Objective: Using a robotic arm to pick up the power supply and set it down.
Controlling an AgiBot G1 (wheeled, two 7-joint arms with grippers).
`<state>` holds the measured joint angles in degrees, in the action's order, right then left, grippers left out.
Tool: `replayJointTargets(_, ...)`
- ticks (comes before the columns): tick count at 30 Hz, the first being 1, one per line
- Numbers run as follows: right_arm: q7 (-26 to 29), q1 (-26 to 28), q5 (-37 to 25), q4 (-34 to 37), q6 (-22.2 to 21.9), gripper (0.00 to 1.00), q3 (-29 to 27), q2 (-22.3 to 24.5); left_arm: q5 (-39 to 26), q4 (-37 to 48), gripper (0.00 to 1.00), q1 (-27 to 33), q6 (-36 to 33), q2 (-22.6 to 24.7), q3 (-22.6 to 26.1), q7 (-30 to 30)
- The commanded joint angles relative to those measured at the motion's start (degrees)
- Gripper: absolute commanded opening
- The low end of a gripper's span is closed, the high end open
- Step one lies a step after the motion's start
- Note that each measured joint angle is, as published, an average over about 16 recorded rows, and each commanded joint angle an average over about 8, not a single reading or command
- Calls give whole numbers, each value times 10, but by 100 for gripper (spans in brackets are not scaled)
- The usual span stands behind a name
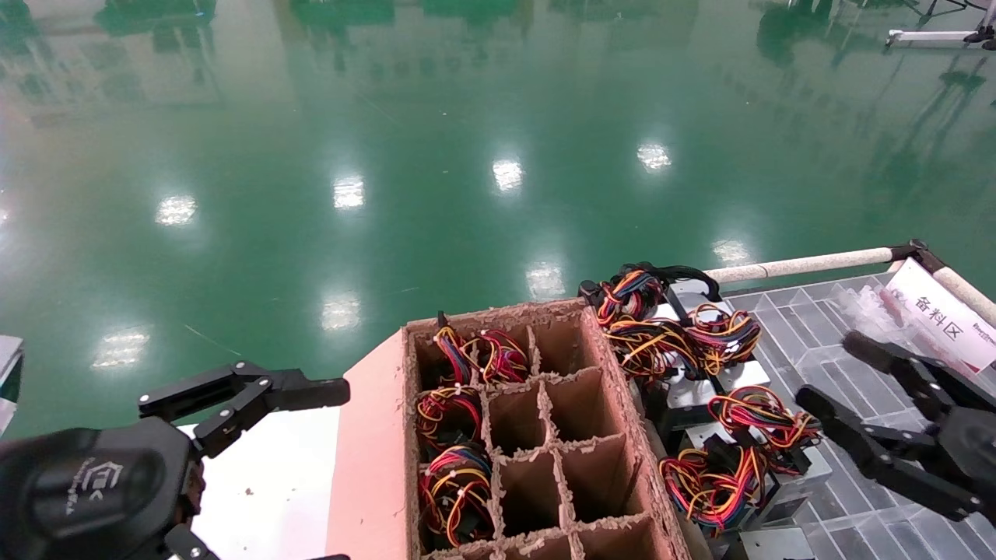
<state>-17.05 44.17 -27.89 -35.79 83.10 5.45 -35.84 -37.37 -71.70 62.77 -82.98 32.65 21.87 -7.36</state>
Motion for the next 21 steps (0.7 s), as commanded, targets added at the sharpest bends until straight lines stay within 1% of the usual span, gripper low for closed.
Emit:
replayJointTargets(1, 13, 8, -6, -17, 1, 100, 5, 0, 0, 0, 100, 0, 0, 0, 0, 0)
replayJointTargets(18, 120, 75, -60, -163, 11, 100, 46, 4, 0, 0, 100, 0, 0, 0, 0, 0)
replayJointTargets(21, 129, 81, -65, -176, 12, 100, 49, 4, 0, 0, 100, 0, 0, 0, 0, 0)
